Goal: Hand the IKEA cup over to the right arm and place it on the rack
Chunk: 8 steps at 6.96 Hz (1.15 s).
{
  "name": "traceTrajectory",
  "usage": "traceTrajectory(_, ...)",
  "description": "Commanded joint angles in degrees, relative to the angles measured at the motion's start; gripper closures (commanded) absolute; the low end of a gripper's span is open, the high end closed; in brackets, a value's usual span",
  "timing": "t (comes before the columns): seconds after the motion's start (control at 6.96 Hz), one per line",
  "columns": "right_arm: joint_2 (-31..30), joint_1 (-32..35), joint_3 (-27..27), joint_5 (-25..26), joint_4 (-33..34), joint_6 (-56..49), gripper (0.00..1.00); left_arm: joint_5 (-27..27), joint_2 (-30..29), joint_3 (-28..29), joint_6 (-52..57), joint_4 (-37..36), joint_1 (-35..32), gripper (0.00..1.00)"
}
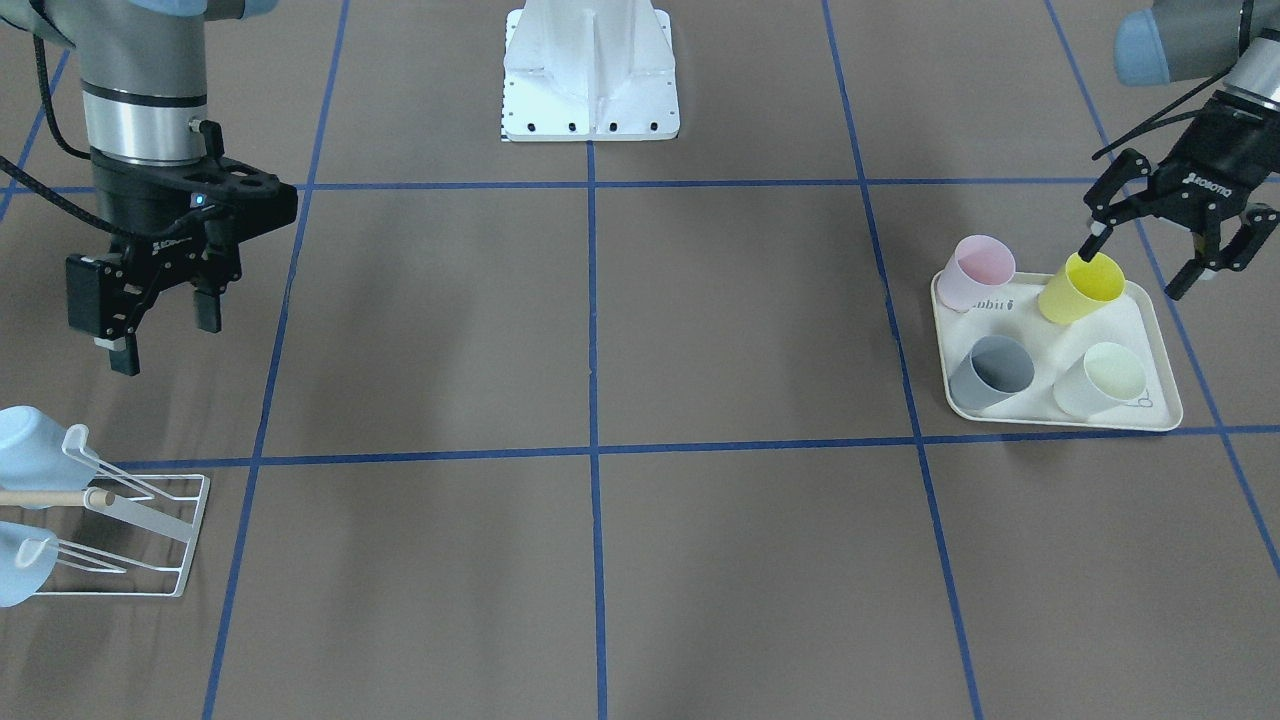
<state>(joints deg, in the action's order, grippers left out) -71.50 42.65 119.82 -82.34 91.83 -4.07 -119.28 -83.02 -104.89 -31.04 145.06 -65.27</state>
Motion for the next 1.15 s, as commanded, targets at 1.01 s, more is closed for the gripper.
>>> traceTrajectory(1.01, 9.7, -9.4, 2.0, -2.7, -0.6, 30.7, 0.0, 3.2, 7.7, 19.5, -3.6, 27.5, 3.6, 0.0)
